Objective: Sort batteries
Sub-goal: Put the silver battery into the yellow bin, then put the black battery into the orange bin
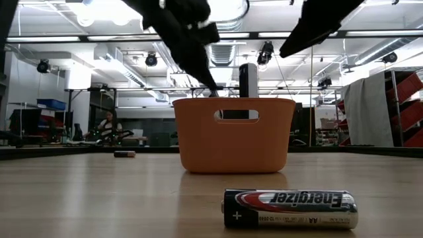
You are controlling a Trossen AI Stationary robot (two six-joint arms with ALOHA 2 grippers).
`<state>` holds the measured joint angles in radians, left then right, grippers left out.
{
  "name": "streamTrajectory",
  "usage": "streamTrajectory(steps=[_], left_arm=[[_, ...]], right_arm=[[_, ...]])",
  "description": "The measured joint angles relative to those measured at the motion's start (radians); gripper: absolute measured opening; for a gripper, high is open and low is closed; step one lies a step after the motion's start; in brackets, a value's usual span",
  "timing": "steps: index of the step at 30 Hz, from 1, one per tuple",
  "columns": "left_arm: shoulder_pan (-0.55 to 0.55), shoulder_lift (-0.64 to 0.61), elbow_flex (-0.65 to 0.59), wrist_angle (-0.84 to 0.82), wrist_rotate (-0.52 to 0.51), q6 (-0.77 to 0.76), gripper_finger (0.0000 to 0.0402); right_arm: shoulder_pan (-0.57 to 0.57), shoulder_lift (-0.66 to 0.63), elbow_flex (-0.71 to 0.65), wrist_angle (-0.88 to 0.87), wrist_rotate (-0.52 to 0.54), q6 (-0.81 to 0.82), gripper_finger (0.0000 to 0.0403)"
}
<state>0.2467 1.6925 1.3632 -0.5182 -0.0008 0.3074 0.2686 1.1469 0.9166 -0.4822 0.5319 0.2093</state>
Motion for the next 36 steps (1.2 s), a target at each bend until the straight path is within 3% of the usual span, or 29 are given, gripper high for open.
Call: streamTrajectory(steps=[2,6,13,19,23,26,30,36], left_arm=[[0.042,0.034,0.0,0.029,0.055,0.057,0.0029],[0.115,0.106,0.013,0.03,0.07,0.073,0.0029],[0.133,0.196,0.015,0.025,0.074,0.051,0.0032],[0.131,0.22,0.016,0.026,0.073,-0.025,0.0124],[0.127,0.212,0.016,0.018,0.073,-0.028,0.0167],[0.127,0.185,0.035,-0.084,0.071,-0.035,0.0182],[0.127,0.142,0.081,-0.239,0.066,-0.131,0.0184],[0.102,0.066,0.083,-0.34,0.066,-0.219,0.0182]], right_arm=[[-0.026,0.0,-0.002,0.013,0.0,-0.011,0.0201],[-0.064,0.0,-0.002,0.023,-0.008,-0.03,0.0201],[-0.075,0.007,-0.007,0.022,-0.013,-0.026,0.0201],[-0.075,0.007,-0.011,0.022,-0.019,-0.011,0.0201],[-0.076,0.007,-0.011,0.023,-0.019,-0.023,0.0201],[-0.089,0.007,-0.011,0.04,-0.018,-0.047,0.0201],[-0.118,0.007,-0.017,0.089,-0.016,-0.113,0.0201],[-0.164,0.007,-0.02,0.107,-0.034,-0.169,0.0201]])
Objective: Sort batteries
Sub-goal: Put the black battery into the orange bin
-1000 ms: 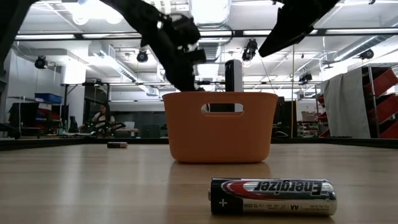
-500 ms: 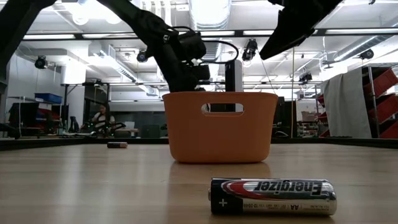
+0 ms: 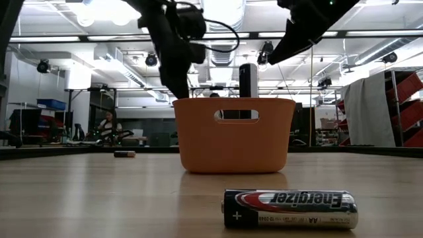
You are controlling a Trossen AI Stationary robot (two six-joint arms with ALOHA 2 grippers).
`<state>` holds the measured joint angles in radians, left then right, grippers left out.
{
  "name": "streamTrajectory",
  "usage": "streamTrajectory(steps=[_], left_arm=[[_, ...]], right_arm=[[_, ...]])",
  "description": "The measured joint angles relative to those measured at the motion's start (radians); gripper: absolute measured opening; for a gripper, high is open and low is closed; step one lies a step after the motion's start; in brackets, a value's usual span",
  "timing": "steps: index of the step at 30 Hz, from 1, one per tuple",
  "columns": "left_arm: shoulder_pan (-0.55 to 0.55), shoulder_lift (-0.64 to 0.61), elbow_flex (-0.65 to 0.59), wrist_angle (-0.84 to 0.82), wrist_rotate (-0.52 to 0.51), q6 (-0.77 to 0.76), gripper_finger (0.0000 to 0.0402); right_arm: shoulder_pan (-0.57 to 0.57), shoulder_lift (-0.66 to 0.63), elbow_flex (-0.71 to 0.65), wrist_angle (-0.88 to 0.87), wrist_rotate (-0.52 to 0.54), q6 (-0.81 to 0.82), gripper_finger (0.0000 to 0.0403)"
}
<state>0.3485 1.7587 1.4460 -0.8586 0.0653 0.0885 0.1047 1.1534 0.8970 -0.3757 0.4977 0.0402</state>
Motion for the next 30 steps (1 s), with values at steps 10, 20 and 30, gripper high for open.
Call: streamTrajectory(steps=[10,20,30], left_arm=[[-0.048,-0.071,-0.002,-0.194,-0.064,-0.03,0.0182],[-0.045,-0.089,-0.077,-0.223,-0.122,0.085,0.0182],[-0.039,-0.122,-0.302,-0.095,-0.135,0.079,0.0182]], right_arm=[[-0.037,0.0,-0.055,-0.001,-0.141,0.0,0.0201],[-0.115,0.0,-0.143,0.112,-0.314,-0.064,0.0201],[-0.13,0.0,-0.143,0.115,-0.316,-0.066,0.0201]])
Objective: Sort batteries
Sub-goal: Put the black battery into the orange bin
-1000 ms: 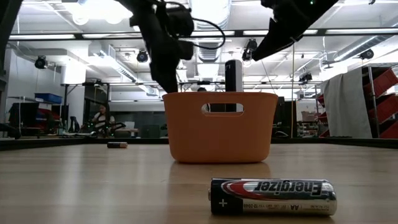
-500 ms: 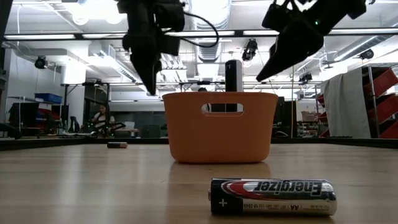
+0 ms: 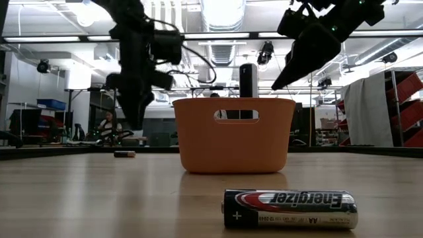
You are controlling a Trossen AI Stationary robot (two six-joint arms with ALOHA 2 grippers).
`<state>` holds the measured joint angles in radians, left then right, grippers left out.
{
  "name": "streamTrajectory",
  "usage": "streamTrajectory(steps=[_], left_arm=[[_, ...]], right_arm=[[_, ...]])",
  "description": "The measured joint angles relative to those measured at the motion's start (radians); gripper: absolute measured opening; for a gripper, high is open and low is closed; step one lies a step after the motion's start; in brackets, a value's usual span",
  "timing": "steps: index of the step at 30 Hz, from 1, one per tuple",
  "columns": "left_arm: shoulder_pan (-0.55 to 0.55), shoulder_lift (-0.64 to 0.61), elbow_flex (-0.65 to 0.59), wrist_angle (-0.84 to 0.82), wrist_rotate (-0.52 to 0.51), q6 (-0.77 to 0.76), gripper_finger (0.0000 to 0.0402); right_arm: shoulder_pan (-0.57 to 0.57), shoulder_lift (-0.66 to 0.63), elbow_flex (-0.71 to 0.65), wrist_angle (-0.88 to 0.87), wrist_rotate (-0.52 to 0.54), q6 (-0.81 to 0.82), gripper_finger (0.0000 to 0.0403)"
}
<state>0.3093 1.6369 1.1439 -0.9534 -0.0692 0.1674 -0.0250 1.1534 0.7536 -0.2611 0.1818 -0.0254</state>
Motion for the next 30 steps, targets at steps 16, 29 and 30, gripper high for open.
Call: streamTrajectory(steps=[16,29,30], left_arm=[[0.133,-0.052,-0.255,0.308,-0.11,0.151,0.0182],[0.178,-0.038,-0.331,0.363,-0.068,0.188,0.0182],[0.178,-0.039,-0.34,0.377,-0.063,0.188,0.0182]], right_arm=[[0.0,0.0,0.0,0.006,-0.002,0.052,0.0201],[-0.001,0.0,0.003,0.011,-0.002,0.04,0.0201],[-0.002,0.0,0.003,0.014,-0.001,0.035,0.0201]])
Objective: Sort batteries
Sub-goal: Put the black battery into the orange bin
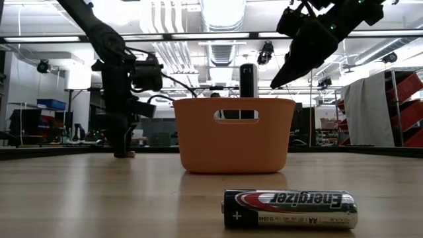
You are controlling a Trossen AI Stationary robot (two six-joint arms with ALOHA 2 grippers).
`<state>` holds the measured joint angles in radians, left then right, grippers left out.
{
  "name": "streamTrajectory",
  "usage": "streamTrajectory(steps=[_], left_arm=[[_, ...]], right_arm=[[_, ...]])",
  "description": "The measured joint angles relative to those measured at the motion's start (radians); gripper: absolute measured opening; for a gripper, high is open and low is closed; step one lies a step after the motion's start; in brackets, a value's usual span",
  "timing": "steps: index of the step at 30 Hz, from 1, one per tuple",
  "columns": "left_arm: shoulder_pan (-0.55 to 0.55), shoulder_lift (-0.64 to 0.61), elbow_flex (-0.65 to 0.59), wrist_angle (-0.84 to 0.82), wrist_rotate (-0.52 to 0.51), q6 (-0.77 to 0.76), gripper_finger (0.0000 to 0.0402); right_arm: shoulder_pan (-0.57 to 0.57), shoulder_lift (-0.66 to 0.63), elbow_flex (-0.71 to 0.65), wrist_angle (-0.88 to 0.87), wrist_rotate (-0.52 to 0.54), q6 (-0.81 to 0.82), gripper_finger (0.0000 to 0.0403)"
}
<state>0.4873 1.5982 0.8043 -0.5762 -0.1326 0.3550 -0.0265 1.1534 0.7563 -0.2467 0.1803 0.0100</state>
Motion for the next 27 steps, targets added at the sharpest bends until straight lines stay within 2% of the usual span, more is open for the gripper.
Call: streamTrajectory(steps=[7,18,27], left_arm=[[0.002,-0.004,-0.032,0.044,0.02,-0.001,0.0143],[0.002,-0.002,-0.031,0.054,0.043,-0.02,0.0025],[-0.007,-0.011,0.023,-0.037,0.069,-0.091,0.0021]], right_arm=[[0.0,0.0,0.0,0.001,0.001,-0.004,0.0201],[0.0,0.0,0.0,-0.001,0.001,-0.004,0.0201],[0.0,0.0,0.0,-0.002,0.001,-0.011,0.0201]])
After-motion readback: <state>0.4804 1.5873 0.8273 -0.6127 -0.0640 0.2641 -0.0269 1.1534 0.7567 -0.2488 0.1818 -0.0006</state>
